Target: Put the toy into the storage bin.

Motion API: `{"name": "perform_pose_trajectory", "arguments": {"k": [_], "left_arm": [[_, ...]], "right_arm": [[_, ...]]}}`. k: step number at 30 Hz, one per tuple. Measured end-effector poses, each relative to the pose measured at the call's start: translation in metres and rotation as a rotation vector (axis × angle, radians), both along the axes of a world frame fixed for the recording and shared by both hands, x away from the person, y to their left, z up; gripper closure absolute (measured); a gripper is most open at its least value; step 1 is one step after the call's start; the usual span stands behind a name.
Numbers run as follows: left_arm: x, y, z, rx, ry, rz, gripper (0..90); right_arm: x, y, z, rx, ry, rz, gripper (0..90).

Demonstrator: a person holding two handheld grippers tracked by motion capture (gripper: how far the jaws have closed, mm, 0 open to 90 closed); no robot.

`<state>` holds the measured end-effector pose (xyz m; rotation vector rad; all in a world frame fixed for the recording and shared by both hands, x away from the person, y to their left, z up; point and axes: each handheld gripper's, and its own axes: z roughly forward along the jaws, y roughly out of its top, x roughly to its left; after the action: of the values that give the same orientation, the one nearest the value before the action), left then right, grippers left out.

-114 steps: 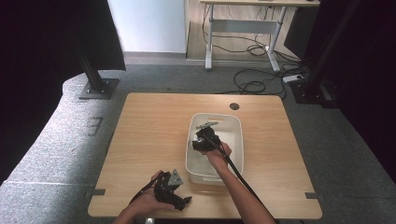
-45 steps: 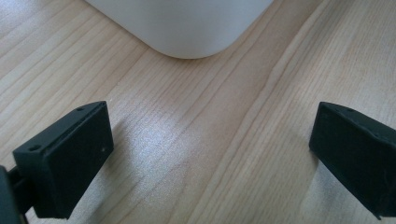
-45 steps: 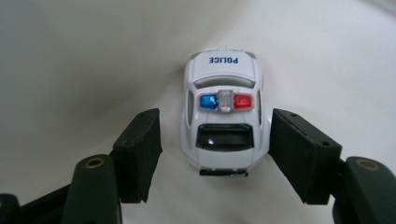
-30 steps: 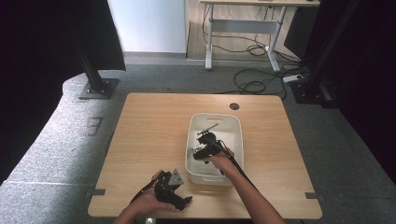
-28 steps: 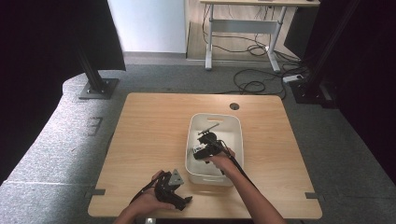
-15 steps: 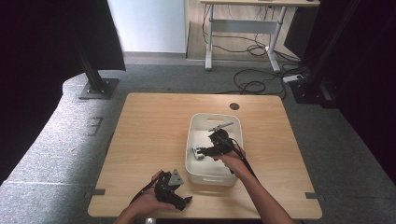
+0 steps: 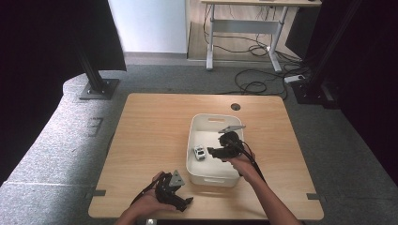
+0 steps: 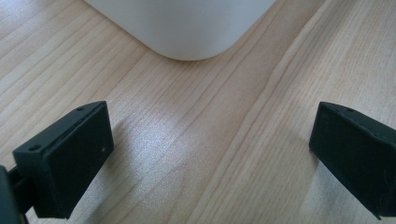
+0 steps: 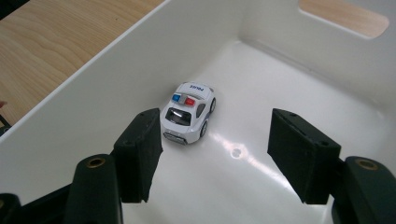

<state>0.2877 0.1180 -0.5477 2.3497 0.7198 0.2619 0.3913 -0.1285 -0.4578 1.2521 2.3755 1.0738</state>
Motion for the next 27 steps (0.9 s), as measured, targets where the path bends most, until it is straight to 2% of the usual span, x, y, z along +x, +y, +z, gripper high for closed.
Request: {"name": "perform_pose_trajectory", "arguments": {"k": [3,4,9,19,22,27], "left_arm": [[0.000,0.000,0.000,0.000,0.000,0.000,0.1],[0.000,0.000,0.000,0.001,-0.001,0.001,0.1],[-0.001,0.000,0.000,-0.002,0.001,0.002,0.2],[0.000,0.000,0.000,-0.003,-0.001,-0.001,0.1],[0.000,0.001,0.000,-0.003,-0.001,-0.002,0.1],[0.000,0.001,0.000,-0.004,0.000,-0.003,0.1]], "right_arm": [[-0.002,-0.001,0.002,0.003,-0.015,0.005,34.6],[-0.005,-0.003,0.005,0.011,-0.035,0.014,34.6],[-0.012,-0.007,0.010,0.023,-0.075,0.021,34.9],[-0.023,-0.018,0.016,0.037,-0.102,0.014,35.1],[-0.028,-0.027,0.018,0.038,-0.132,0.011,35.2],[-0.034,-0.037,0.021,0.052,-0.156,0.009,35.2]]}}
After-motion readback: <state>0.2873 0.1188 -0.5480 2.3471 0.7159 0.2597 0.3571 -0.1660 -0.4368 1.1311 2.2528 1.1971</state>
